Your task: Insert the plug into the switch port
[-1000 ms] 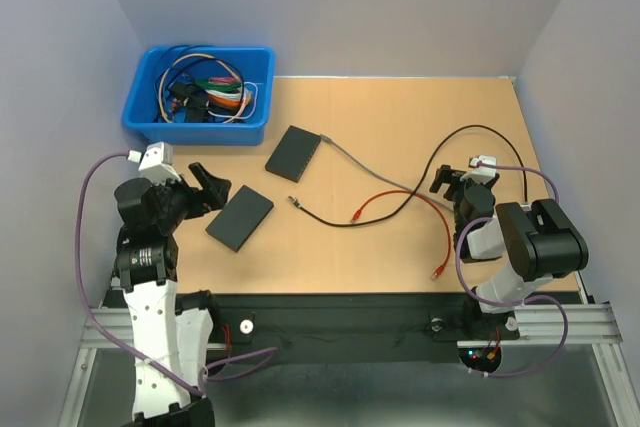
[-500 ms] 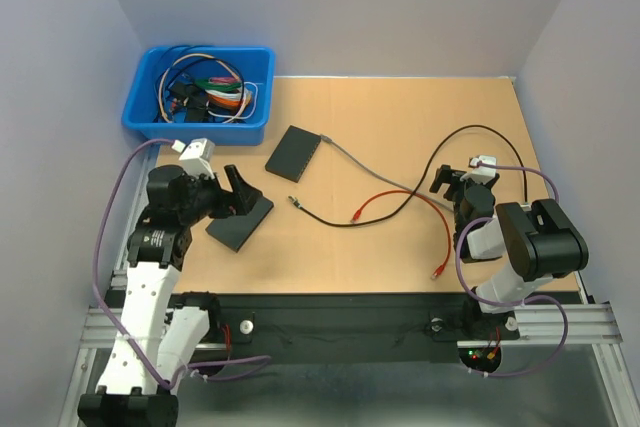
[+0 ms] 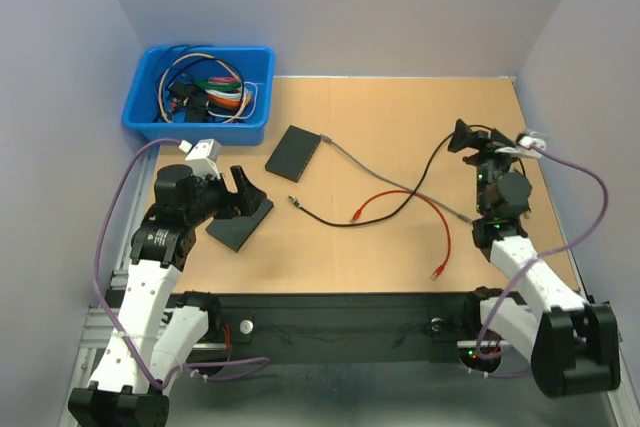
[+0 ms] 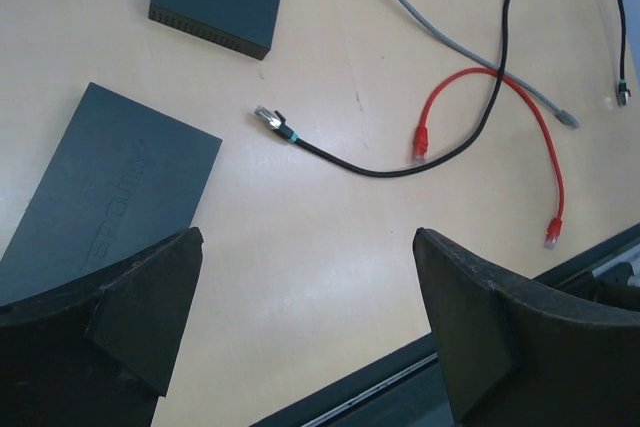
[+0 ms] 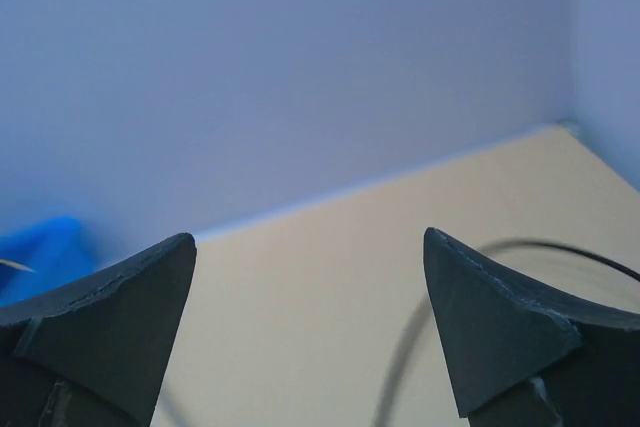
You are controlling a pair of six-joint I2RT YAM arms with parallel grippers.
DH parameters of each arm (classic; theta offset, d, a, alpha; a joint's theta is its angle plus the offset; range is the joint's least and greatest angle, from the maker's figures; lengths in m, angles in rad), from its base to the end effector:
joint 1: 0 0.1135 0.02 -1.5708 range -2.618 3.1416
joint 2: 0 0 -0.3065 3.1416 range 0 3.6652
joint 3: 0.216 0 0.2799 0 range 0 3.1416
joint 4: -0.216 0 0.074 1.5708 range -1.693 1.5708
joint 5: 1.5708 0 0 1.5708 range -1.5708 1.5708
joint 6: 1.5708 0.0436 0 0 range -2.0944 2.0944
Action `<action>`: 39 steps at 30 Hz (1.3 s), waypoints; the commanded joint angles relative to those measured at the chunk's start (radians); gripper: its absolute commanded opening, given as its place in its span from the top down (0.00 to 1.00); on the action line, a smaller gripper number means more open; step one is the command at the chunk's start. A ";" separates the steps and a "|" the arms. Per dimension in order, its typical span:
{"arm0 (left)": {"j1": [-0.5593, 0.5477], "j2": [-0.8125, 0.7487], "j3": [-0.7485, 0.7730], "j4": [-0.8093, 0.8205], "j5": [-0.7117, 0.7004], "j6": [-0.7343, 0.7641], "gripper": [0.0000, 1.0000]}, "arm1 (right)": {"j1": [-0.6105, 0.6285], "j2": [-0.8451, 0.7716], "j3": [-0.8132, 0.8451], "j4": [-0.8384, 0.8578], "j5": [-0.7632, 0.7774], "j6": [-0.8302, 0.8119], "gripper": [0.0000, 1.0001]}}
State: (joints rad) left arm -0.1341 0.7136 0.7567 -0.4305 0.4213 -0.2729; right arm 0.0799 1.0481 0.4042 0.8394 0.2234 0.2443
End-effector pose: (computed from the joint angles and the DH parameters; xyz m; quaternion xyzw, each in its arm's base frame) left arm 0.1603 -0.0396 0.3428 0.0601 0.8178 -0.2802 0.4991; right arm 0.2360 0.0092 0.2856 0.1376 0.6216 0.0541 0.7693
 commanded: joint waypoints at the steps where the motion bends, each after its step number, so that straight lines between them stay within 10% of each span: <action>1: -0.002 -0.028 0.010 0.007 -0.087 -0.035 0.01 | 0.006 -0.141 0.053 -0.116 -0.265 0.374 0.00; 6: -0.002 -0.017 0.044 -0.054 -0.207 -0.051 0.01 | 0.111 0.126 0.305 -0.266 -0.717 0.451 0.00; 11: -0.001 -0.002 0.096 -0.067 -0.194 -0.060 0.01 | 0.458 0.349 0.505 -0.582 -0.502 0.199 0.03; 20: 0.005 0.006 0.067 0.009 -0.093 -0.017 0.01 | 0.575 0.645 0.657 -0.652 -0.624 0.196 0.47; 39: 0.016 -0.029 0.032 0.050 -0.062 -0.038 0.04 | 0.804 0.894 0.848 -0.896 -0.191 0.036 0.49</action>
State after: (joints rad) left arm -0.1226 0.7036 0.7940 -0.4278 0.3412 -0.3130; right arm 0.8650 1.9297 1.2049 -0.0154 -0.1158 0.3153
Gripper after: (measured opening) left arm 0.963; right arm 0.504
